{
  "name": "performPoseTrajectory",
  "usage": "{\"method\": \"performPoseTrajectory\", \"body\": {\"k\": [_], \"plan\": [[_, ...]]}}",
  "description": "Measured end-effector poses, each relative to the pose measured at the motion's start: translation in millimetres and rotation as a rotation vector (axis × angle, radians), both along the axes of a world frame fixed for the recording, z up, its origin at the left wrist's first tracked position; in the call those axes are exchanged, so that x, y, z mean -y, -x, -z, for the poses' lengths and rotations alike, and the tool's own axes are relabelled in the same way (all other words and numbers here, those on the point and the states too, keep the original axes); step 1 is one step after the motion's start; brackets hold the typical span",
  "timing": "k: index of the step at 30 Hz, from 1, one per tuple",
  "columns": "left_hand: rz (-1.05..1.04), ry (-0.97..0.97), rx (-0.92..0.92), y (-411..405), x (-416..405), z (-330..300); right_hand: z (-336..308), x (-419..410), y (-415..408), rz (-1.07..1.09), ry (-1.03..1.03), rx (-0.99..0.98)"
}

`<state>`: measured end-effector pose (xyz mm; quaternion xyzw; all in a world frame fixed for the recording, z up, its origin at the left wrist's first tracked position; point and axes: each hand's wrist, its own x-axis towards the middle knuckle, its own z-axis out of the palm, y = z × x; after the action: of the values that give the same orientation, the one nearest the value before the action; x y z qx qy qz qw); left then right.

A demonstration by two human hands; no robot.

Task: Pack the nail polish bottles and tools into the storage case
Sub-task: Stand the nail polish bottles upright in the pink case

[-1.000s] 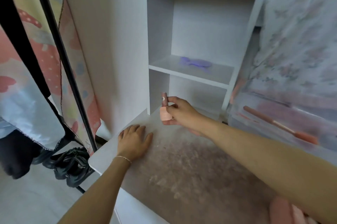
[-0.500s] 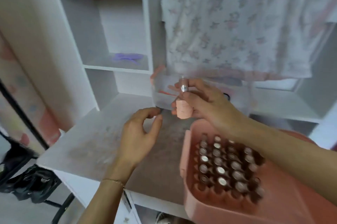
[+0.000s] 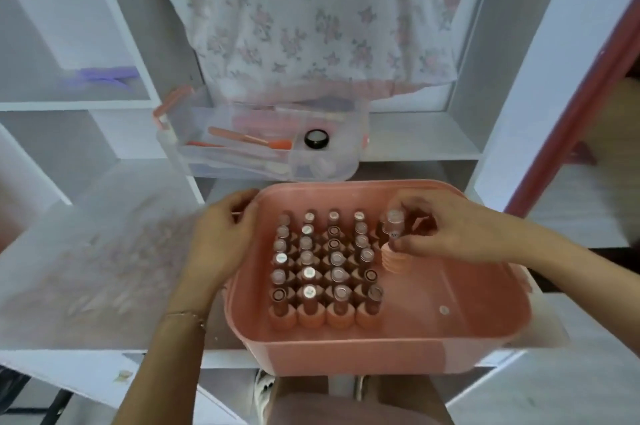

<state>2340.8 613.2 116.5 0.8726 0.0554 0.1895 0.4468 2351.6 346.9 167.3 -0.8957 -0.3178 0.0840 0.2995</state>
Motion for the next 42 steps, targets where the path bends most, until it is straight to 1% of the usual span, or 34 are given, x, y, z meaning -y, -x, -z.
{"method": "performPoseTrajectory", "body": {"k": [4,6,14,17,24,34,42], "plan": [[0.031,0.056,-0.015,3,4,-1,20,7,-3,-0.015,0.319,0.098],[0.019,0.05,-0.024,5,3,0,27,6,-4,-0.01,0.42,0.14],[0.009,0.148,-0.041,7,4,4,43,6,-9,-0.037,0.539,0.162],[0.01,0.151,-0.033,7,3,4,45,5,-8,-0.055,0.534,0.166],[0.016,0.192,-0.037,7,4,5,43,9,-6,-0.031,0.445,0.22],[0.022,0.201,-0.036,8,3,6,43,6,-8,0.013,0.359,0.222],[0.032,0.197,-0.032,7,4,4,43,5,-10,0.035,0.363,0.221]]}}
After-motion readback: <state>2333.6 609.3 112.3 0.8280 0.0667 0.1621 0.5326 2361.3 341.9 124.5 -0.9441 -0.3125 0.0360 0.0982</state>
